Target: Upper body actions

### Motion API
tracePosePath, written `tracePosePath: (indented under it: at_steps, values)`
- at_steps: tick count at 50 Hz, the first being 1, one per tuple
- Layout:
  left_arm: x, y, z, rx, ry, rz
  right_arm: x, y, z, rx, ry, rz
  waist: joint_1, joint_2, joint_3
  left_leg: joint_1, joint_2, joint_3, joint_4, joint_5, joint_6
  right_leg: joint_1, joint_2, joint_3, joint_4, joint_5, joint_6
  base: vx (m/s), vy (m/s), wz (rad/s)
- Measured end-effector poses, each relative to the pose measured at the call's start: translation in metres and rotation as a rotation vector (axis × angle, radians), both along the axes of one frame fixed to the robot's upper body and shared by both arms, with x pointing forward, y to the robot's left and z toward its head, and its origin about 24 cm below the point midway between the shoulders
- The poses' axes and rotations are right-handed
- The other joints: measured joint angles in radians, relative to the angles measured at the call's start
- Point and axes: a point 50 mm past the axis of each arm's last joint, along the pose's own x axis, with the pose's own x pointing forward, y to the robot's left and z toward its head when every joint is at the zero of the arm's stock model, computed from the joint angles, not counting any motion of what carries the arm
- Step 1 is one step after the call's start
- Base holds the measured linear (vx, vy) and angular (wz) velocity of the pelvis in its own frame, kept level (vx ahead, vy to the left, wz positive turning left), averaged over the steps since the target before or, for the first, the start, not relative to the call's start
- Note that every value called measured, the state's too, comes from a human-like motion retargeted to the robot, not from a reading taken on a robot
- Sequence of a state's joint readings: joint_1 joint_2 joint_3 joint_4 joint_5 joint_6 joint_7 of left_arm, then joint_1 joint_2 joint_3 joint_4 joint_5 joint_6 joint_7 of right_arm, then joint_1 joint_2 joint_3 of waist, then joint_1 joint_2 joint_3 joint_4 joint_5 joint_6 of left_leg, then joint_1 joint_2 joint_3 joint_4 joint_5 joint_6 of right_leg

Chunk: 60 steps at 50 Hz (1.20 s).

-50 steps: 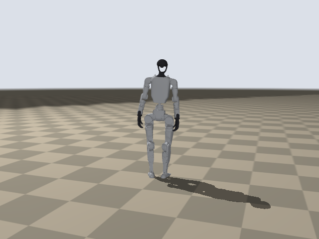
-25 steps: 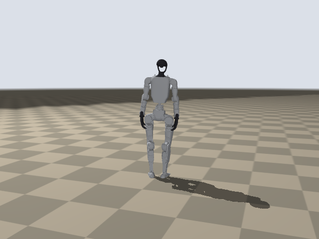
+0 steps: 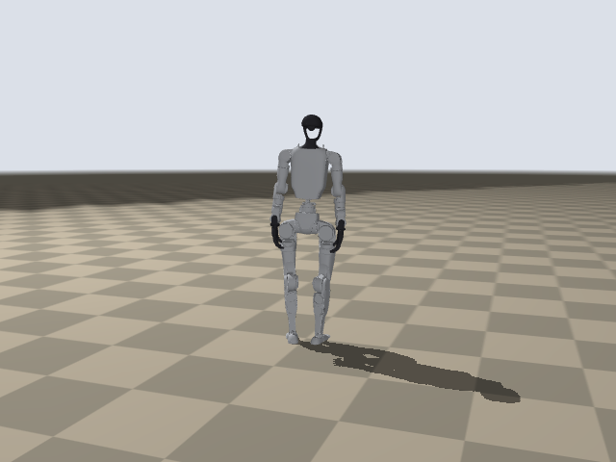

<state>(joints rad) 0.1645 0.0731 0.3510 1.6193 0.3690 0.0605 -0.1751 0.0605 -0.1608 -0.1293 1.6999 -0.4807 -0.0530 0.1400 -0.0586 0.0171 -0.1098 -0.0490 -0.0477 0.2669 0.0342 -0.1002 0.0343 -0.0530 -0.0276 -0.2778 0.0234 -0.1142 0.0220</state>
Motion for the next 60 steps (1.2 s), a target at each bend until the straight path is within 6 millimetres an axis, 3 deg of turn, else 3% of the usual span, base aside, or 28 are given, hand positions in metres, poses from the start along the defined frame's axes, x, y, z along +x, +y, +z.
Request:
tracePosePath:
  at_steps: [8,12,14,16,20,23,27,30,34,37,40,43,45,48,50,53,56,60]
  values:
    - [0.019,0.012,-0.001,0.023,-0.01,-0.101,0.014,-0.001,-0.001,-0.041,-0.044,-0.105,-0.014,-0.001,-0.035,-0.009,0.001,-0.01,0.0,0.001,-0.003,-0.002,-0.004,-0.015,-0.003,-0.003,0.003,0.0,0.0,0.0]
    - [0.052,0.031,-0.002,0.055,-0.068,-0.158,0.043,-0.001,-0.003,-0.02,-0.104,-0.139,-0.01,0.002,-0.055,-0.009,0.003,-0.014,0.003,0.0,-0.002,0.002,-0.002,-0.02,-0.002,-0.006,0.004,-0.02,0.01,0.02]
    - [0.079,0.043,-0.001,0.092,-0.118,-0.152,0.067,-0.001,-0.002,-0.001,-0.152,-0.145,-0.008,0.002,-0.063,-0.007,0.002,-0.016,0.003,0.001,0.0,0.006,-0.001,-0.023,-0.002,-0.007,0.004,-0.04,0.01,0.04]
    - [0.119,0.057,0.003,0.146,-0.201,-0.124,0.102,0.0,0.001,0.027,-0.226,-0.164,-0.005,0.002,-0.073,-0.003,0.001,-0.018,0.004,0.002,0.001,0.011,0.0,-0.026,-0.003,-0.007,0.003,0.0,0.0,0.0]
    - [0.214,0.089,0.03,0.28,-0.457,-0.091,0.193,0.006,0.023,0.11,-0.442,-0.272,0.001,0.008,-0.105,0.002,0.0,-0.017,0.004,0.002,0.004,0.016,0.002,-0.026,-0.002,-0.005,0.0,-0.01,0.03,-0.04]
    - [0.292,0.111,0.074,0.373,-0.674,-0.114,0.275,0.009,0.064,0.208,-0.666,-0.321,0.01,0.017,-0.125,0.007,0.0,-0.008,0.005,0.001,0.005,0.015,0.005,-0.018,-0.001,-0.002,-0.002,-0.04,0.07,-0.2]
    - [0.386,0.126,0.159,0.501,-0.978,-0.128,0.371,0.02,0.144,0.337,-0.973,-0.264,0.007,0.026,-0.151,0.001,0.001,-0.005,0.007,-0.001,0.005,0.008,0.006,-0.016,0.0,0.0,-0.003,-0.01,0.01,-0.04]
    - [0.438,0.131,0.239,0.592,-1.221,-0.115,0.424,0.029,0.219,0.401,-1.222,-0.18,0.015,0.031,-0.183,-0.016,0.004,-0.003,0.007,-0.002,0.004,-0.011,0.006,-0.013,0.001,-0.001,-0.002,0.0,0.0,0.0]
    - [0.474,0.133,0.345,0.713,-1.532,-0.115,0.464,0.036,0.325,0.427,-1.55,-0.07,0.038,0.035,-0.253,-0.061,0.003,0.002,0.006,-0.009,0.0,-0.063,0.003,-0.003,0.004,-0.005,0.0,0.06,0.02,-0.06]
    - [0.479,0.135,0.422,0.864,-1.738,-0.168,0.473,0.031,0.401,0.388,-1.782,0.004,0.058,0.033,-0.313,-0.101,0.005,0.005,0.006,-0.013,-0.004,-0.106,0.002,0.008,0.006,-0.008,0.003,0.16,0.0,-0.12]
    - [0.469,0.133,0.503,1.069,-1.944,-0.194,0.467,0.017,0.484,0.293,-2.035,0.033,0.076,0.026,-0.346,-0.138,0.007,0.004,0.007,-0.015,-0.008,-0.143,-0.002,0.011,0.007,-0.009,0.007,0.04,0.0,-0.02]
    - [0.448,0.125,0.572,1.235,-2.168,-0.111,0.446,0.007,0.558,0.21,-2.283,0.011,0.087,0.018,-0.354,-0.165,0.009,-0.001,0.009,-0.014,-0.011,-0.166,-0.007,0.009,0.007,-0.012,0.012,0.0,0.0,0.0]
    - [0.425,0.115,0.62,1.267,-2.377,0.022,0.42,0.001,0.612,0.168,-2.493,-0.058,0.092,0.014,-0.352,-0.188,0.009,-0.007,0.012,-0.013,-0.014,-0.184,-0.012,0.005,0.008,-0.014,0.015,-0.09,-0.01,0.2]
    - [0.399,0.1,0.665,1.128,-2.609,0.201,0.383,-0.004,0.665,0.205,-2.721,-0.209,0.094,0.006,-0.347,-0.211,0.009,-0.014,0.014,-0.013,-0.017,-0.202,-0.017,-0.001,0.008,-0.017,0.017,-0.12,-0.03,0.16]
    - [0.382,0.091,0.689,1.002,-2.745,0.277,0.36,-0.007,0.69,0.266,-2.83,-0.292,0.102,0.002,-0.341,-0.22,0.007,-0.017,0.012,-0.013,-0.016,-0.21,-0.019,-0.004,0.007,-0.018,0.019,-0.12,0.0,0.14]
    - [0.363,0.086,0.709,0.929,-2.857,0.343,0.34,-0.007,0.712,0.328,-2.889,-0.299,0.11,0.004,-0.334,-0.225,0.004,-0.023,0.012,-0.013,-0.017,-0.213,-0.023,-0.011,0.007,-0.02,0.021,-0.05,0.06,0.15]
    - [0.353,0.083,0.719,0.889,-2.915,0.384,0.324,-0.007,0.727,0.338,-2.94,-0.287,0.119,0.006,-0.329,-0.224,0.004,-0.026,0.012,-0.014,-0.017,-0.209,-0.024,-0.017,0.006,-0.023,0.022,-0.01,0.02,0.05]
    - [0.352,0.083,0.72,0.822,-2.926,0.414,0.317,-0.008,0.733,0.323,-2.961,-0.31,0.128,0.003,-0.328,-0.219,0.004,-0.028,0.012,-0.015,-0.016,-0.202,-0.021,-0.018,0.006,-0.026,0.023,0.0,0.0,0.0]
